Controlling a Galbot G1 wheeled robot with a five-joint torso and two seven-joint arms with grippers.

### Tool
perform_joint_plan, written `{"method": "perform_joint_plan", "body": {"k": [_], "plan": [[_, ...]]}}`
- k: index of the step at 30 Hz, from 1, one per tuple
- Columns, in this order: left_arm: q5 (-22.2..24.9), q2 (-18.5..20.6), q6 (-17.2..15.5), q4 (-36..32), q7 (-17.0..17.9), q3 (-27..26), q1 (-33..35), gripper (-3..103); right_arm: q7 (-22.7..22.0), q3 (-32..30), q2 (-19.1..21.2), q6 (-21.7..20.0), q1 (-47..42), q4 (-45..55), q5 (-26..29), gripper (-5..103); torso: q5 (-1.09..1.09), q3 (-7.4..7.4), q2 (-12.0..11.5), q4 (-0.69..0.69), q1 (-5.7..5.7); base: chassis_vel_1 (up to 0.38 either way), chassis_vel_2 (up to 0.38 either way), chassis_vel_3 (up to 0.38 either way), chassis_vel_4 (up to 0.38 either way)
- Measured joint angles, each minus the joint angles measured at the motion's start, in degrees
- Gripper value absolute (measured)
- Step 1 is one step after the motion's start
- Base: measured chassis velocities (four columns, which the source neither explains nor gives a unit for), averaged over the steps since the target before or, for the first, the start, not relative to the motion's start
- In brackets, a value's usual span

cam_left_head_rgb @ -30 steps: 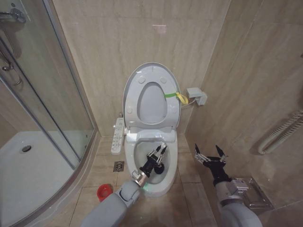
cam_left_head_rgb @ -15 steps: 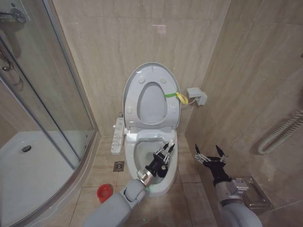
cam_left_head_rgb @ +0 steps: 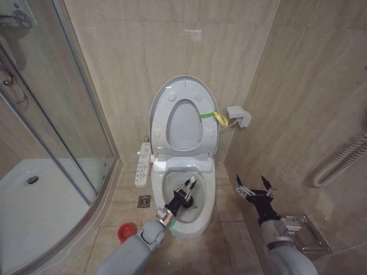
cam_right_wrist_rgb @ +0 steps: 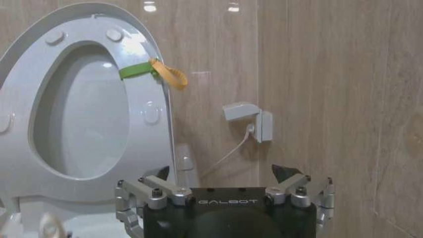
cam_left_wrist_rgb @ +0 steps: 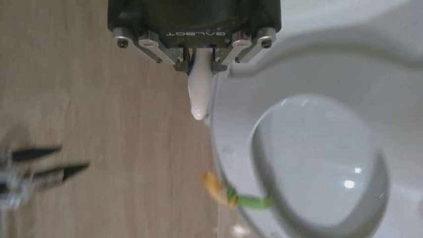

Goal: Open the toilet lid, clean the toilet bowl with a toilet brush, close the toilet lid, and flush.

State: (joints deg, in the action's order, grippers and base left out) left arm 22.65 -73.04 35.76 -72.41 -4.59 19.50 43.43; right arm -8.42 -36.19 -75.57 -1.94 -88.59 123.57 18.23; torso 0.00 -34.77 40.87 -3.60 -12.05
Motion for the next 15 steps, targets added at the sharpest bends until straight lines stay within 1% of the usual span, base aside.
{"method": "perform_joint_plan", "body": {"k": [4,7,10,15], "plan": [[-0.7,0.39,-1.22,-5.48,1.05,1.09,0.99,21,0.0,0.0,0.0,0.0,0.0,0.0,0.0,100,0.01,0.0,0.0,0.0,0.0,0.0,0.0,0.0,0.0],[-0.88,0.53,-1.56,-7.05,1.17,1.62,1.58,21,0.0,0.0,0.0,0.0,0.0,0.0,0.0,100,0.0,0.0,0.0,0.0,0.0,0.0,0.0,0.0,0.0],[-0.94,0.38,-1.52,-6.66,1.19,1.7,1.81,21,0.0,0.0,0.0,0.0,0.0,0.0,0.0,100,0.01,0.0,0.0,0.01,0.0,0.0,0.0,0.0,0.0],[-0.8,-0.15,-0.09,-1.64,0.5,0.88,1.33,21,0.0,0.0,0.0,0.0,0.0,0.0,0.0,100,0.0,0.0,0.0,0.02,0.0,0.0,0.0,0.0,0.0]]}}
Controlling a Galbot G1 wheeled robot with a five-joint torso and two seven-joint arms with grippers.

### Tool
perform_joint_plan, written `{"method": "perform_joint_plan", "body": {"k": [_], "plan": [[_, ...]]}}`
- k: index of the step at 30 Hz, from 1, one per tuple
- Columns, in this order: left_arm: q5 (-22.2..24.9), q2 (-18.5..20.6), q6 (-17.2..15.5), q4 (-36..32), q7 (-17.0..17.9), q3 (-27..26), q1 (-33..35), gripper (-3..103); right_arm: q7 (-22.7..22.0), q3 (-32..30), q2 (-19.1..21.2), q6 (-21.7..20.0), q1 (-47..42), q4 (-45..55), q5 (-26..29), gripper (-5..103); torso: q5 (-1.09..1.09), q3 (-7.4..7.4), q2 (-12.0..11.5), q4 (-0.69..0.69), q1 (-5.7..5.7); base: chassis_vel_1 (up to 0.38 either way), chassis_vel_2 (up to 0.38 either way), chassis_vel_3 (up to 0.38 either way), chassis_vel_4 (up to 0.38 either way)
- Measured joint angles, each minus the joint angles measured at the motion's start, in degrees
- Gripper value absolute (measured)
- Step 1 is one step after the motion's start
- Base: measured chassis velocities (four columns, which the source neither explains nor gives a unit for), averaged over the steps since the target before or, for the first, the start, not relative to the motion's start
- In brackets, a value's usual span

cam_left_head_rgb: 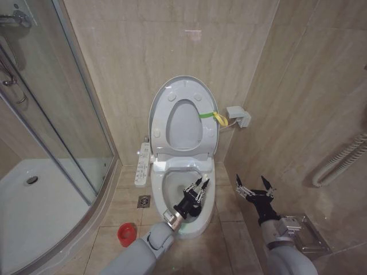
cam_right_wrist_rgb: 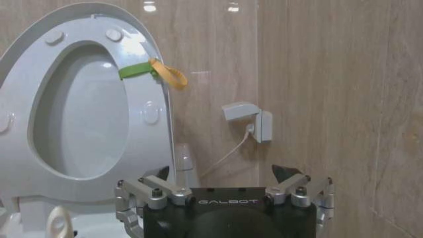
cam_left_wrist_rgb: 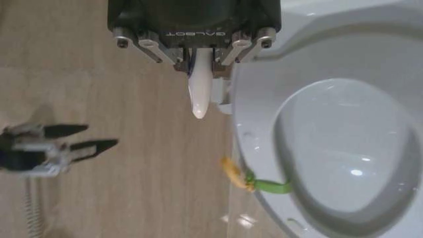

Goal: Open the toilet lid, clean the toilet bowl with a toilet brush, close the toilet lid, and flush.

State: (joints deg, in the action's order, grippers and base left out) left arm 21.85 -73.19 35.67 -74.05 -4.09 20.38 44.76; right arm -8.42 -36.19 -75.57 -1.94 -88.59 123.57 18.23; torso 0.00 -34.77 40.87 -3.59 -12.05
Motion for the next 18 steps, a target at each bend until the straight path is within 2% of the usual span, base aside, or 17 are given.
{"method": "perform_joint_plan", "body": {"k": [2,5,14,18], "plan": [[0.06,-0.2,1.0,3.21,-0.44,-0.81,-0.8,21,0.0,0.0,0.0,0.0,0.0,0.0,0.0,100,0.0,0.0,0.0,-0.01,0.0,0.0,0.0,0.0,0.0],[0.12,-0.09,1.37,4.16,-0.55,-1.34,-1.12,21,0.0,0.0,0.0,0.0,0.0,0.0,0.0,100,0.0,0.0,0.0,0.0,0.0,0.0,0.0,0.0,0.0],[-0.32,0.33,0.59,-4.78,0.05,0.37,0.2,21,0.0,0.0,0.0,0.0,0.0,0.0,0.0,100,0.01,0.0,0.0,-0.01,0.0,0.0,0.0,0.0,0.0],[-0.53,0.05,0.87,-4.21,-1.38,1.09,0.41,21,0.0,0.0,0.0,0.0,0.0,0.0,0.0,100,0.01,0.0,0.0,-0.01,0.0,0.0,0.0,0.0,0.0]]}}
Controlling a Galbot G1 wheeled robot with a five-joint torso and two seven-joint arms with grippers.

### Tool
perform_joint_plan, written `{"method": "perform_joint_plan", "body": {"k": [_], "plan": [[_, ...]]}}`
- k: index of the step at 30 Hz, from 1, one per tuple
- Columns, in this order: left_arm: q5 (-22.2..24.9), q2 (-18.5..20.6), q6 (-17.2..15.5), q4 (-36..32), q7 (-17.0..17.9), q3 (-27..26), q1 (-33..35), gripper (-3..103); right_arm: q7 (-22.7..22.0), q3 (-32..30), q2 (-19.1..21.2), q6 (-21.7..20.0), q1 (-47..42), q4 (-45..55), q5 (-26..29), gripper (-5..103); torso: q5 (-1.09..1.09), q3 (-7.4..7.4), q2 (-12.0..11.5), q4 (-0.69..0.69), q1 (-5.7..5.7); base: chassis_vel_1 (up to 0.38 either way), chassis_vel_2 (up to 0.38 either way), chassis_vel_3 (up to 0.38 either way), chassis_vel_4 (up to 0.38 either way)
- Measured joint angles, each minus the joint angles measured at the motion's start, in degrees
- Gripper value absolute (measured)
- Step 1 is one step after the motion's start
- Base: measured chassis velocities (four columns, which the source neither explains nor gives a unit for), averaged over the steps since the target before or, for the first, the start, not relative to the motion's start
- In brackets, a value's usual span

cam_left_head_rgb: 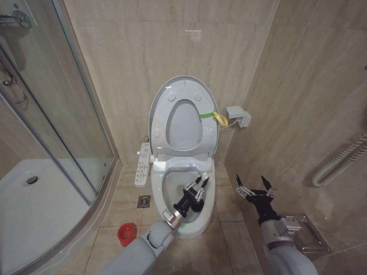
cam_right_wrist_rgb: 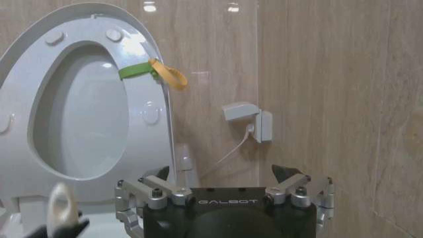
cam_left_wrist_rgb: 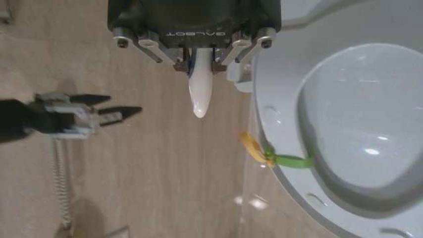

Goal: Open the toilet lid, clean the toilet bowl with a toilet brush, close the toilet lid, and flush.

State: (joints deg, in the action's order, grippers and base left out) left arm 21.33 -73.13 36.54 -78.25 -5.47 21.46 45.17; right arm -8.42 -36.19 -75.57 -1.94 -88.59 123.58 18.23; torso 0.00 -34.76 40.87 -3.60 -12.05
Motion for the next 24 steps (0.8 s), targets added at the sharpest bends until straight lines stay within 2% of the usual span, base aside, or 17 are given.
{"method": "perform_joint_plan", "body": {"k": [4,6,9,14,19,24], "plan": [[0.0,-1.02,1.47,4.98,-1.05,-0.36,-0.57,21,0.0,0.0,0.0,0.0,0.0,0.0,0.0,100,-0.01,0.0,0.0,0.01,0.0,0.0,0.0,0.0,0.0],[0.48,-1.97,2.69,9.9,-1.46,-1.02,-1.65,21,0.0,0.0,0.0,0.0,0.0,0.0,0.0,100,-0.01,0.0,0.0,0.01,0.0,0.0,0.0,0.0,0.0],[0.63,-2.14,2.8,11.94,-1.48,-1.29,-2.5,21,0.0,0.0,0.0,0.0,0.0,0.0,0.0,100,0.0,-0.01,0.0,0.02,0.0,0.0,0.0,0.0,0.0],[1.04,-2.02,2.53,9.61,-1.34,-1.5,-3.61,21,0.0,0.0,0.0,0.0,0.0,0.0,0.0,100,0.0,-0.01,0.0,0.0,-0.01,0.0,0.0,0.0,0.0],[1.18,-1.63,1.66,3.24,-1.01,-0.48,-2.49,21,0.0,0.0,0.0,0.0,0.0,0.0,0.0,100,0.0,-0.01,0.0,0.0,0.0,0.0,0.0,0.0,0.0],[1.61,-1.46,2.37,4.18,-2.31,0.37,-0.97,21,0.0,-0.01,0.0,0.0,0.0,0.0,0.0,100,0.0,0.0,0.0,0.01,0.0,0.0,0.0,0.0,0.0]]}}
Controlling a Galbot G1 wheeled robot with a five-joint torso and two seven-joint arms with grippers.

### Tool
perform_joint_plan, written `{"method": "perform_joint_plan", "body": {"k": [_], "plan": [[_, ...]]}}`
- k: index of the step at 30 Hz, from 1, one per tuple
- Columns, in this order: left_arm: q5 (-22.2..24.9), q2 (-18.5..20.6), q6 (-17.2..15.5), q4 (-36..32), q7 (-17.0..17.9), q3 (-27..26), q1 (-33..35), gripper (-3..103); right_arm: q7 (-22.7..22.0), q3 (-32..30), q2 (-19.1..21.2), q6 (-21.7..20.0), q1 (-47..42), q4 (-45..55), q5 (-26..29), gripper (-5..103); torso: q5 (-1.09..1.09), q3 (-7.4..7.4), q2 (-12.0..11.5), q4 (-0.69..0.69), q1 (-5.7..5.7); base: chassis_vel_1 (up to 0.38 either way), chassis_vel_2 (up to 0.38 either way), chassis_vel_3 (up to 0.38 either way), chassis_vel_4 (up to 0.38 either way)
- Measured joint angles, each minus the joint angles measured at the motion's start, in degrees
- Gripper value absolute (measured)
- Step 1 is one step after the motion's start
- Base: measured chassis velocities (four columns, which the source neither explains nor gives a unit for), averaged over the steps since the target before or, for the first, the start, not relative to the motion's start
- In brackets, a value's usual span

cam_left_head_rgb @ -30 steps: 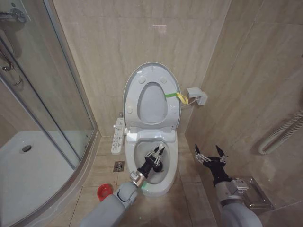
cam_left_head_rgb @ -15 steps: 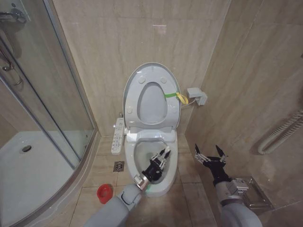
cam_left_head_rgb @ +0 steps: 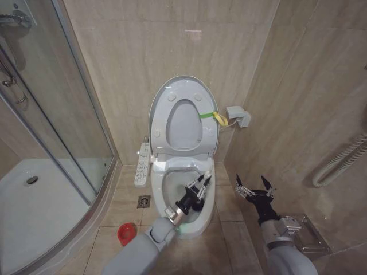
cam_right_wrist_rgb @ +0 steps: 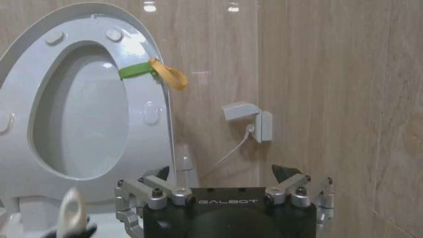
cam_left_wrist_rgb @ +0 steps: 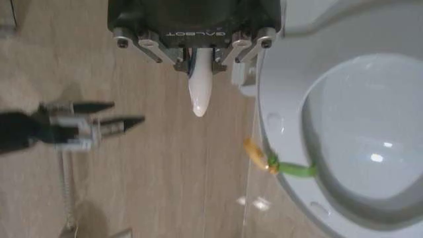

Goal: Open the toilet lid, clean the toilet bowl with a toilet brush, close the toilet lid, and flush.

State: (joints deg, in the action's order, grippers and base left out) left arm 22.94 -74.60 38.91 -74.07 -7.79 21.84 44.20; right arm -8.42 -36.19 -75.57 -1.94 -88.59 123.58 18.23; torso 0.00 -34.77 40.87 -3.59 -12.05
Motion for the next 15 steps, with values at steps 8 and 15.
{"method": "perform_joint_plan", "body": {"k": [8,15], "plan": [[1.13,-1.29,3.16,9.31,-0.54,-1.58,-1.41,21,0.0,0.0,0.0,0.0,0.0,0.0,0.0,100,0.02,-0.01,0.0,0.01,-0.01,0.0,0.0,0.0,0.0],[1.51,-0.86,1.84,3.42,-0.46,-1.22,-1.86,21,0.0,0.0,0.0,0.0,0.0,0.0,0.0,100,0.0,-0.01,0.0,-0.02,-0.01,0.0,0.0,0.0,0.0]]}}
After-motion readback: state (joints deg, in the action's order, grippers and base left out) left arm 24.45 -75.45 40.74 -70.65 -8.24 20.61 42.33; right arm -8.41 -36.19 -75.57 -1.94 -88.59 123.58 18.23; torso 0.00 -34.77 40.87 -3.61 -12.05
